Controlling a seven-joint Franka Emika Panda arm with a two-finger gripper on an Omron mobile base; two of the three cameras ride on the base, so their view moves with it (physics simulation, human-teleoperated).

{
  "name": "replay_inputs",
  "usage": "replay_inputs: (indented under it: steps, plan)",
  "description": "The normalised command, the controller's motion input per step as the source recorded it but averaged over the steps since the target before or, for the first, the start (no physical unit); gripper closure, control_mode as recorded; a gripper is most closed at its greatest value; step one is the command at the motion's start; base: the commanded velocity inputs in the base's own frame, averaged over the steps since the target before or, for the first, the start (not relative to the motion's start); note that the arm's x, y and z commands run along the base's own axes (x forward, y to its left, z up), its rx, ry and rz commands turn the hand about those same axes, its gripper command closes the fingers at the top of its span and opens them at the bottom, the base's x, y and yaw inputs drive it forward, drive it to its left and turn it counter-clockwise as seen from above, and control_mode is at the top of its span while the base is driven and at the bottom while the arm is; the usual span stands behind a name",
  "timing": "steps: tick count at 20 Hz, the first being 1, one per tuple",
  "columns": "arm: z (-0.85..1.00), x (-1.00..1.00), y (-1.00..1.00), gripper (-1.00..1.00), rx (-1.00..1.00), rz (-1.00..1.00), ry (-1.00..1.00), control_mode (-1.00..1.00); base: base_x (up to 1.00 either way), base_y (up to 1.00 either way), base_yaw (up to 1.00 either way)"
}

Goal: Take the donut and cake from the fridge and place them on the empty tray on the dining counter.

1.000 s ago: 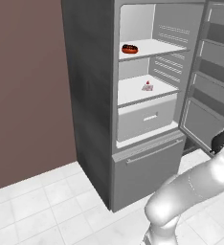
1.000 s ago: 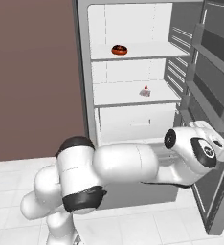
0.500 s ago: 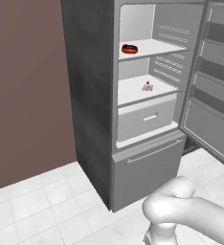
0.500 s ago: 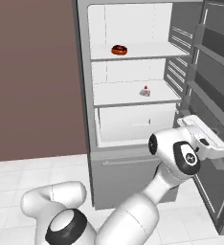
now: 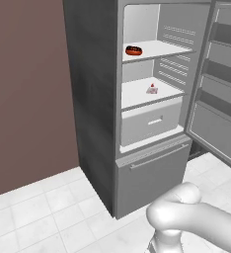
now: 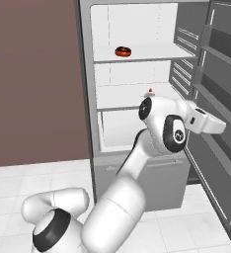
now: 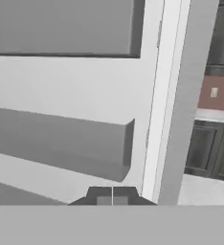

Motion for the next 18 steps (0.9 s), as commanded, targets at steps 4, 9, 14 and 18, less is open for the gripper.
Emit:
replay_inputs:
  steps: [4, 9, 14, 18]
  plan:
    - [0.63, -0.11, 0.61, 1.0, 0.31, 0.16, 0.39, -1.0, 0.0, 0.0, 0.0]
    - [-0.07, -0.22, 0.87, 1.0, 0.22, 0.21, 0.13, -1.0, 0.0, 0.0, 0.0]
    - [-0.02, -0.29, 0.83, 1.0, 0.09, 0.13, 0.0, -1.0, 0.0, 0.0, 0.0]
    - [-0.17, -0.24, 0.85, 1.0, -0.01, 0.1, -0.05, -1.0, 0.0, 0.0, 0.0]
